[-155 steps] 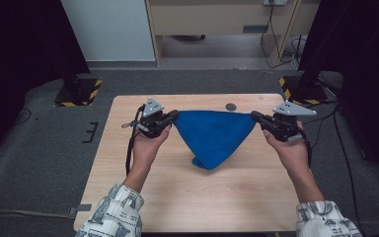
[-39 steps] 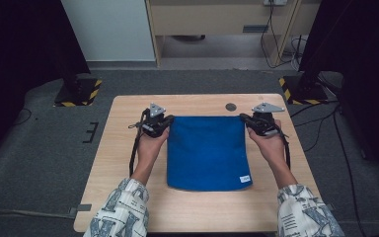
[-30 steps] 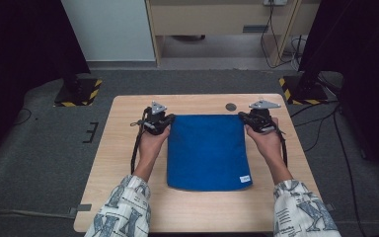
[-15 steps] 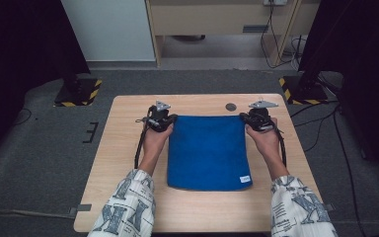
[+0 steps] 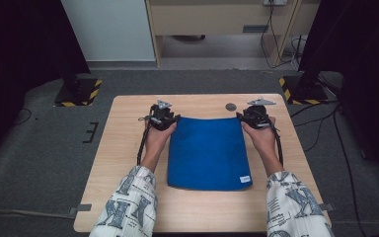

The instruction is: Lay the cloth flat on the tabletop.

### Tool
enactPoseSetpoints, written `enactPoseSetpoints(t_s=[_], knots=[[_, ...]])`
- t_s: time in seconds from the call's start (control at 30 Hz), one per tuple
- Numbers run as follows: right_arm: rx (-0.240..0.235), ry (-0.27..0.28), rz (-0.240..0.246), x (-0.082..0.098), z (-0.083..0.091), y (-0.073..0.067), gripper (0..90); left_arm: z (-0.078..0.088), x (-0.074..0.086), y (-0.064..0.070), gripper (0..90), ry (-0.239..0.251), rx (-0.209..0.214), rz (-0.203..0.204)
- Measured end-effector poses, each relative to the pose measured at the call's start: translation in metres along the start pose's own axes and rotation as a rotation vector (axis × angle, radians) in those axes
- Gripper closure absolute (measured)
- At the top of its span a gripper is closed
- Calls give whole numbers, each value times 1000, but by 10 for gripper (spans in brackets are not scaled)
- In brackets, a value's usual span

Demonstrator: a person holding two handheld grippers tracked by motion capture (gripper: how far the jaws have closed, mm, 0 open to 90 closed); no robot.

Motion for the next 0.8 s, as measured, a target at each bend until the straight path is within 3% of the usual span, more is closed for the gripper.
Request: enactPoseSetpoints(t_s=[0.1, 0.3, 0.47, 0.57, 0.8], knots=[[30, -13, 0, -1, 2, 2, 365, 5, -3, 0, 513, 19, -2, 1], [36, -8, -31, -3, 8, 7, 212, 18, -8, 0, 384, 18, 17, 1], [5, 12, -36, -7, 18, 6, 153, 30, -11, 2, 260, 9, 72, 10], [-23, 19, -42, -8, 25, 4, 133, 37, -12, 3, 184, 5, 78, 13], [-86, 46, -14, -4, 35, -12, 128, 60, -7, -1, 121, 51, 120, 20]])
Point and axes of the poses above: each handheld gripper's, and its own axes: z roughly backward along the jaws, x roughly out of its underside, y roughly to its right, the point moved 2 cm from there along -z, roughly forward along the jaws, and after that the axes turned 4 degrees about z, right-handed, at the moved point
